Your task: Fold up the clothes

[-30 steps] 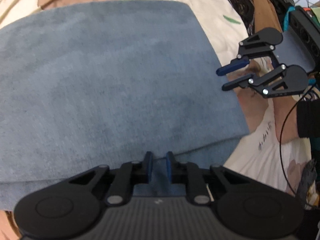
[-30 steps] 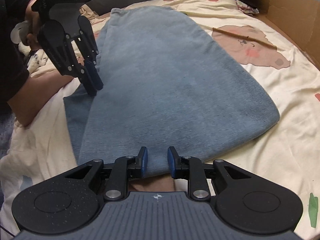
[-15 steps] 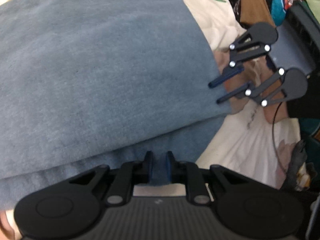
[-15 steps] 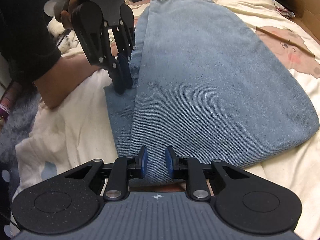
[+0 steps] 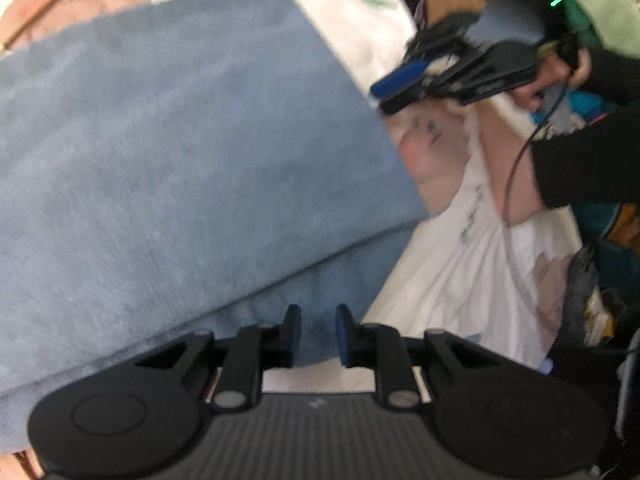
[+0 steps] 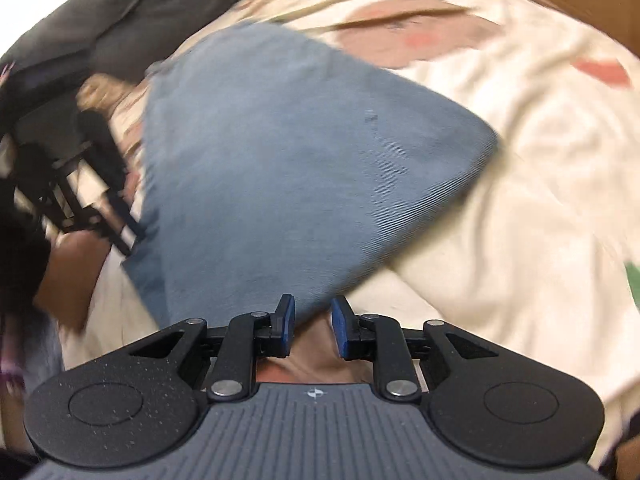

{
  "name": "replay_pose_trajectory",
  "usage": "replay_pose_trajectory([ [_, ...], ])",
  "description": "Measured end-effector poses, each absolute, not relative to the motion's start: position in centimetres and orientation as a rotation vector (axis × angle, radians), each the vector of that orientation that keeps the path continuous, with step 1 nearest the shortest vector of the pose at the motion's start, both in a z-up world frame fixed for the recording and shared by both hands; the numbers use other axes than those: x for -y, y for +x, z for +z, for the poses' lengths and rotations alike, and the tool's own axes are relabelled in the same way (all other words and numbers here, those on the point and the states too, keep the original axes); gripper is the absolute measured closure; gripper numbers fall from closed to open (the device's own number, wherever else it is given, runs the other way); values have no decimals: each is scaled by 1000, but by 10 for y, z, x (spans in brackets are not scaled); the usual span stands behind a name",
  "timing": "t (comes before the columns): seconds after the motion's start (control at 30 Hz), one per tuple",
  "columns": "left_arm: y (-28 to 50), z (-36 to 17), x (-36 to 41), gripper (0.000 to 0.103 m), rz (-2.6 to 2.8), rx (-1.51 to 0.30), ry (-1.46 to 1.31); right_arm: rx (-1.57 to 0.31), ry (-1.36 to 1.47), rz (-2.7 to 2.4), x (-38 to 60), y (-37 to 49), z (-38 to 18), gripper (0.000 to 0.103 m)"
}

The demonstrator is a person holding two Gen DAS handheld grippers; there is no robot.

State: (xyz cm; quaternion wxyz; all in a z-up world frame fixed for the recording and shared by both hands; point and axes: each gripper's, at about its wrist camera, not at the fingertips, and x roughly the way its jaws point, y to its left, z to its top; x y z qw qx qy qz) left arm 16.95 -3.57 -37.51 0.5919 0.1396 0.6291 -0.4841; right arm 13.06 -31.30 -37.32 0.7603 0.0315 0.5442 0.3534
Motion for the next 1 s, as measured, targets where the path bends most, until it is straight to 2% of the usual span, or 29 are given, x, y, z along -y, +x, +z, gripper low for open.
replay_pose_trajectory([
  [0.13, 184, -361, 36, 84, -1060, -1429, 294, -1206, 219, 723, 326, 136, -380, 75],
  [0.23, 193, -360, 36, 84, -999, -1410, 261, -1229, 333, 693, 331, 141, -391, 64],
  [0.67, 223, -365, 8, 84, -773, -1370, 207, -1264, 876, 623, 357, 147, -427, 65],
  [1.0, 227, -372, -2, 84, -724, -1380, 188, -1293, 1035, 598, 353, 147, -460, 65],
])
